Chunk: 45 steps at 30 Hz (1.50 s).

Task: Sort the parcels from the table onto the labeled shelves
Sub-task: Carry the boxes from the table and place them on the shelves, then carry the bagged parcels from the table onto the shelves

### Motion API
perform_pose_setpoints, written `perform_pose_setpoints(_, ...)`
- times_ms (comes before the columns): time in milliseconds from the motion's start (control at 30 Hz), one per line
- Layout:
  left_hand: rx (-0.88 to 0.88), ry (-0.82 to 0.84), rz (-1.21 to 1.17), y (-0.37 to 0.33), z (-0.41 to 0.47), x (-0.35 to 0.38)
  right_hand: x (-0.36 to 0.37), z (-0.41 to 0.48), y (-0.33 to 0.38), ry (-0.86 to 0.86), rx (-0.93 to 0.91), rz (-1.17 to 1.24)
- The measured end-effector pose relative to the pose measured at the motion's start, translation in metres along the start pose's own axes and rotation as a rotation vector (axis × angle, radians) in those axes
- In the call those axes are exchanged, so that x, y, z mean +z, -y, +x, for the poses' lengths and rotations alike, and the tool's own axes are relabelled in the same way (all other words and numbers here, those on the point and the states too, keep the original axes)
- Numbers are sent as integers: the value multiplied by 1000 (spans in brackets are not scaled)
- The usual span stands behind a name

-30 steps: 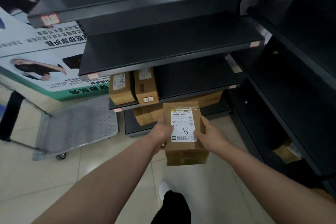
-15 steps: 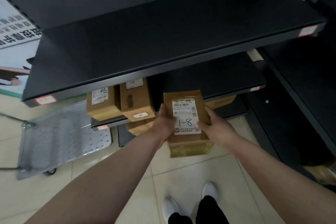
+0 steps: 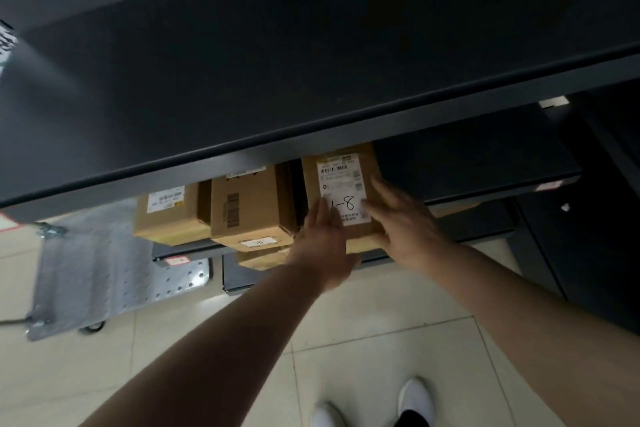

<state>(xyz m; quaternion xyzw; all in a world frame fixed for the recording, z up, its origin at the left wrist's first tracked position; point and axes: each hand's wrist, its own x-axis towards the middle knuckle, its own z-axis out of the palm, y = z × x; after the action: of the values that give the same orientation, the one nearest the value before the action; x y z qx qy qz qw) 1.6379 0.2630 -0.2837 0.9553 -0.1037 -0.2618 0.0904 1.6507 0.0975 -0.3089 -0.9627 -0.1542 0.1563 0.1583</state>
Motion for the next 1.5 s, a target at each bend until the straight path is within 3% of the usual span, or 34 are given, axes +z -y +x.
perform_pose_setpoints(100,27,-57,274,4,2,3,-3,0,-4,62,-59,-109)
perform_pose_setpoints(200,38,-61,384,7,17,-6,-12,17,-4,41,-51,-167)
perform_pose_setpoints(567,-92,90,260,7,37,-34,-20,41,10,118,74,-63)
perform_pose_setpoints(667,-104,48,227,2,17,-34,-22,14,6,86,93,-100)
perform_pose_setpoints(767,7,18,339,-5,-8,-36,-27,-14,6,120,97,-176)
perform_pose_setpoints(867,101,100,457,-14,-31,-44,-38,-38,12,205,103,-198)
perform_pose_setpoints(1000,90,142,459,-28,-61,-59,-54,-70,26,211,126,-142)
perform_pose_setpoints(1267,176,203,437,-70,-119,-95,-94,-162,50,203,294,-72)
perform_pose_setpoints(1500,374,203,477,-115,-203,-106,-103,-281,92,142,550,-7)
